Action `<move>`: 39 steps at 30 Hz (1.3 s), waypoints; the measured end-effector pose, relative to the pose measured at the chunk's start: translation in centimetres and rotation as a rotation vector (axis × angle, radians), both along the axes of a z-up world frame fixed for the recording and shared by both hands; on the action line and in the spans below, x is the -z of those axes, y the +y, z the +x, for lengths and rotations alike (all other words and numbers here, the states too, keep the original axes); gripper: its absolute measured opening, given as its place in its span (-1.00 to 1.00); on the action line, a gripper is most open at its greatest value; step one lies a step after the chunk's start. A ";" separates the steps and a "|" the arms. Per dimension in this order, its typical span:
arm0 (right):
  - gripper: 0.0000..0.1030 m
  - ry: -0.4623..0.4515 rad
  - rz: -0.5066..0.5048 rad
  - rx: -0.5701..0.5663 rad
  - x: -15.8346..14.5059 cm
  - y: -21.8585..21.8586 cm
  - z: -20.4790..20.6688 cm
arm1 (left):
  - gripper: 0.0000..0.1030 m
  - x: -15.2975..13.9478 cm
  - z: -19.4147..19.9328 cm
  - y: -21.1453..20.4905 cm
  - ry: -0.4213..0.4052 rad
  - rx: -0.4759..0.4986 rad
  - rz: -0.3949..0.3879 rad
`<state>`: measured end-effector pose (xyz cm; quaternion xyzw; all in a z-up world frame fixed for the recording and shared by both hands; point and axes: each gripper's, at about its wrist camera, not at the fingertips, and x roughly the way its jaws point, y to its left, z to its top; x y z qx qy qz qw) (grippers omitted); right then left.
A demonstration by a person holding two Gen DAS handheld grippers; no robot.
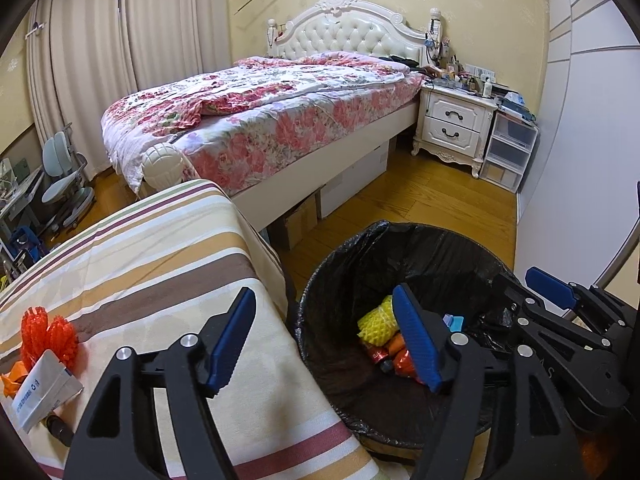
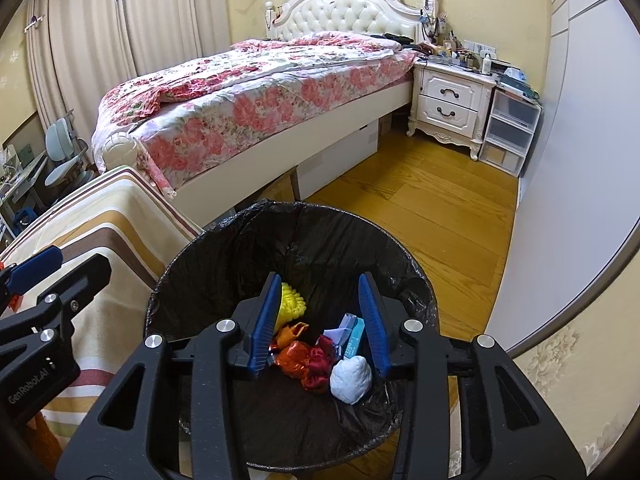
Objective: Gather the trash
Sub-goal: 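Open both tools to drop the red bottle and red cloth into the bin, then move both tools back over the remaining items on the bed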
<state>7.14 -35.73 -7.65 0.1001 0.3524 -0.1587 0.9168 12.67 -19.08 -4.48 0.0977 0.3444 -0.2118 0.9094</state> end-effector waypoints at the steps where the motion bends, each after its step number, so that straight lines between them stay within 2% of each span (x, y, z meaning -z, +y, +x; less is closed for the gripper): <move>1: -0.21 0.000 -0.002 -0.001 -0.1 0.1 -0.1 | 0.41 -0.1 0.0 0.3 -0.001 -0.005 -0.001; 3: -0.11 -0.003 -0.005 -0.002 -0.4 0.4 -0.3 | 0.45 -0.4 -0.3 1.1 0.001 -0.021 -0.008; 10: 0.02 -0.001 0.001 -0.053 -1.1 3.1 -1.2 | 0.52 -1.2 -2.1 5.4 -0.002 -0.094 -0.020; 19: 0.14 0.008 0.010 -0.209 -1.6 10.2 -1.8 | 0.57 -0.5 -4.5 13.0 0.033 -0.253 0.003; 25: 0.16 0.024 0.008 -0.309 -1.6 15.0 -1.6 | 0.57 0.4 -4.5 17.1 0.046 -0.384 0.023; 33: 0.25 0.039 -0.011 -0.379 -1.5 18.6 -1.4 | 0.57 1.2 -3.1 19.6 0.091 -0.445 0.024; 39: 0.25 0.046 -0.007 -0.390 -1.5 19.2 -1.4 | 0.57 2.3 -1.6 21.0 0.195 -0.492 -0.001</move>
